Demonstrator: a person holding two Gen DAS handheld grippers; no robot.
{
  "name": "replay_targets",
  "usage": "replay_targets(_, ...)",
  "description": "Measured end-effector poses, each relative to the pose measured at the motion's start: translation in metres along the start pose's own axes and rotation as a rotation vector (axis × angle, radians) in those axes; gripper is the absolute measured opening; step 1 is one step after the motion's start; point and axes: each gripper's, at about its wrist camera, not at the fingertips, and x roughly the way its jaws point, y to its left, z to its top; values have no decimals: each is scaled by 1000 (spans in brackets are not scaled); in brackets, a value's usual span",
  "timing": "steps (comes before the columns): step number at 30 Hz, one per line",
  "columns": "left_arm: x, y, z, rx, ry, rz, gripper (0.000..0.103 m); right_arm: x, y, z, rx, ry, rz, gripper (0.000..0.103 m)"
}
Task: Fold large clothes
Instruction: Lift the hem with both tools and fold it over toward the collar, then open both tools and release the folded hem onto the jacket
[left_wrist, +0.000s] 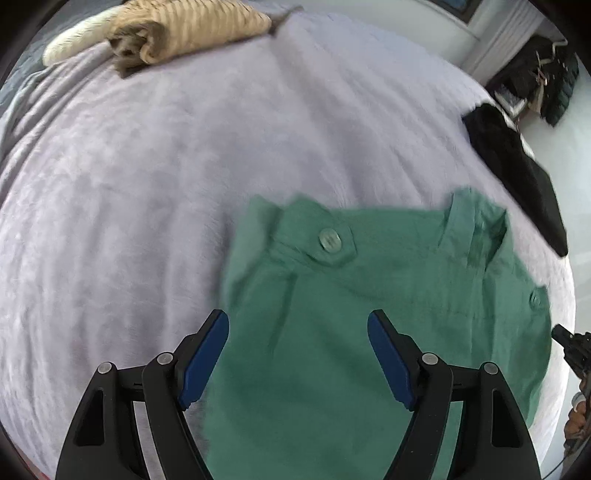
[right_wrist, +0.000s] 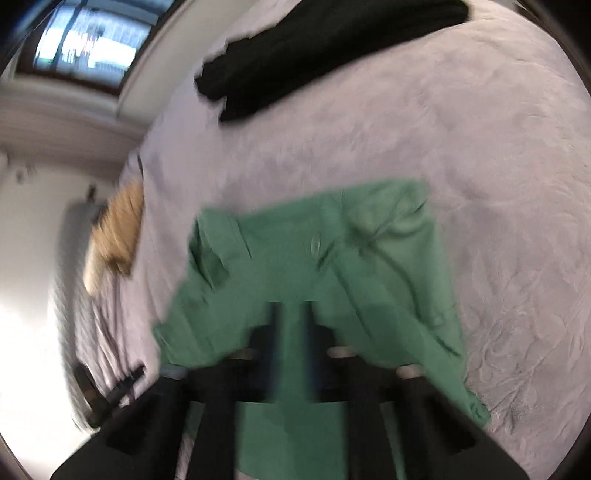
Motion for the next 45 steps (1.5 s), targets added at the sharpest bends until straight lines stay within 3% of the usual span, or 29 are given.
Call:
replay_targets(5,47,-10,-22,46,8,126,78,32,-18,-2,-61,-35,-217,5)
replay_targets(6,52,-8,-25,54,8,130,78,34,-33,0,-24,-47,-221,0)
replay_targets(10,51,0,-30,87,-11,156,78,18,-67,3,79,-96,-173,0)
replay_targets(14,30,27,-29,25,-9,232,78,-12,-73,-3,133,-152,-244,0)
replay_targets(17,2,32,-42,40,-32,199,78,-32,-56,-22,90,-152,-212,0)
replay_targets(22,-13,20,-82,129,-14,175,79,-36,-15,-86,-94,-53,-169,0)
replay_targets(25,9,24,-107,123,62,189,79,-15,-13,-122,-146,32,-249,0)
replay_targets(27,16,33,-118,99,70,173,79,0,-31,-138,-122,78,-316,0)
replay_targets(30,12,46,-122,64,76,166,85,-8,-55,-143,-25,44,-277,0)
replay_targets(34,-4,63,-128,58,81,201,85,-29,-74,-146,68,42,-317,0)
replay_targets(39,-15,91,-145,-3,141,216,85,-53,-73,-165,110,59,-327,3)
replay_targets(45,-36,109,-165,-39,172,216,85,-47,-38,-192,112,94,-292,3)
